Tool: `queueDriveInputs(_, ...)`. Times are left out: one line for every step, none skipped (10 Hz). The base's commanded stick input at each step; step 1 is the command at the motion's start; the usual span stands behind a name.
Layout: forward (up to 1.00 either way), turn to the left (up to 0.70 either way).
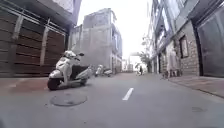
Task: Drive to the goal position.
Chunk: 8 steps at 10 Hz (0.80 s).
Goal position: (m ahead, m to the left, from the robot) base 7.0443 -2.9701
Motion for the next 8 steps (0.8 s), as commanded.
queueDriveInputs(1.0, 0.0)
queueDriveInputs(1.0, 0.0)
queueDriveInputs(1.0, 0.0)
queueDriveInputs(1.0, 0.0)
queueDriveInputs(1.0, 0.0)
queueDriveInputs(1.0, 0.0)
queueDriveInputs(1.0, 0.0)
queueDriveInputs(1.0, 0.0)
